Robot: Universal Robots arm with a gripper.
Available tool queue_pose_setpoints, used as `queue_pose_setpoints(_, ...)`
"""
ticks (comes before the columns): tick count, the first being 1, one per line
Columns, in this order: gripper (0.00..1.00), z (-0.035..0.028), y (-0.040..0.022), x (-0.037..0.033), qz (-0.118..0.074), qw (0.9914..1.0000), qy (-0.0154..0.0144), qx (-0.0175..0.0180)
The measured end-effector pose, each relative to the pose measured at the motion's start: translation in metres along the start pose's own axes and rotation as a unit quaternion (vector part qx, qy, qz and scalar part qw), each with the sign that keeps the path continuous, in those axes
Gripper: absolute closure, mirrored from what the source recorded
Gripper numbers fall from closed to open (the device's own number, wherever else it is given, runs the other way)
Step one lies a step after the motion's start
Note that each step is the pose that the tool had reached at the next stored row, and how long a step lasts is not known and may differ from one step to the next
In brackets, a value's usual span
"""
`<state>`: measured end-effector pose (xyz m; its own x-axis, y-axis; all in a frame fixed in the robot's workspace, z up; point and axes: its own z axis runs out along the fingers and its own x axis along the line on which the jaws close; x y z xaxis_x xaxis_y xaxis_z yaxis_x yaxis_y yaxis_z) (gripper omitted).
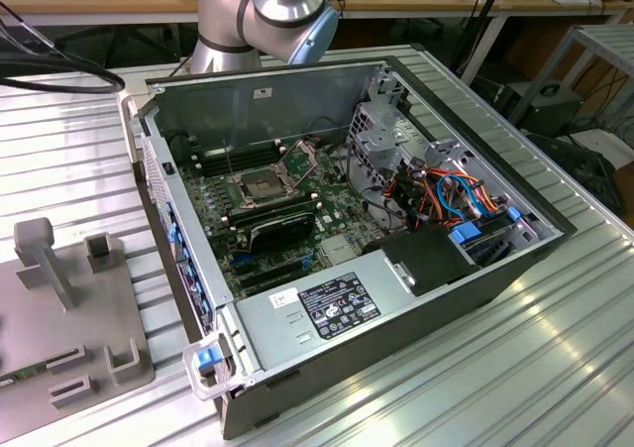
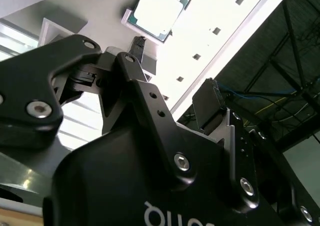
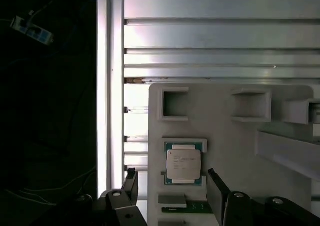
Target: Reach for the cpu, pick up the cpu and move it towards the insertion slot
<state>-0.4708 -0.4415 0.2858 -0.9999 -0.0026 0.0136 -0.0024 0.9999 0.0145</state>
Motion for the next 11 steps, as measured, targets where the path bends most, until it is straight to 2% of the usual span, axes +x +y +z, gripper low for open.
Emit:
queue_pose_setpoints(5,0.34,0.0102,-0.0014,-0.0047,0.000,1.00000,0.0000,0.0000)
queue_pose_setpoints(11,0.34,0.0226,-0.0038,-0.0052,0.000,1.00000,0.0001,0.0000)
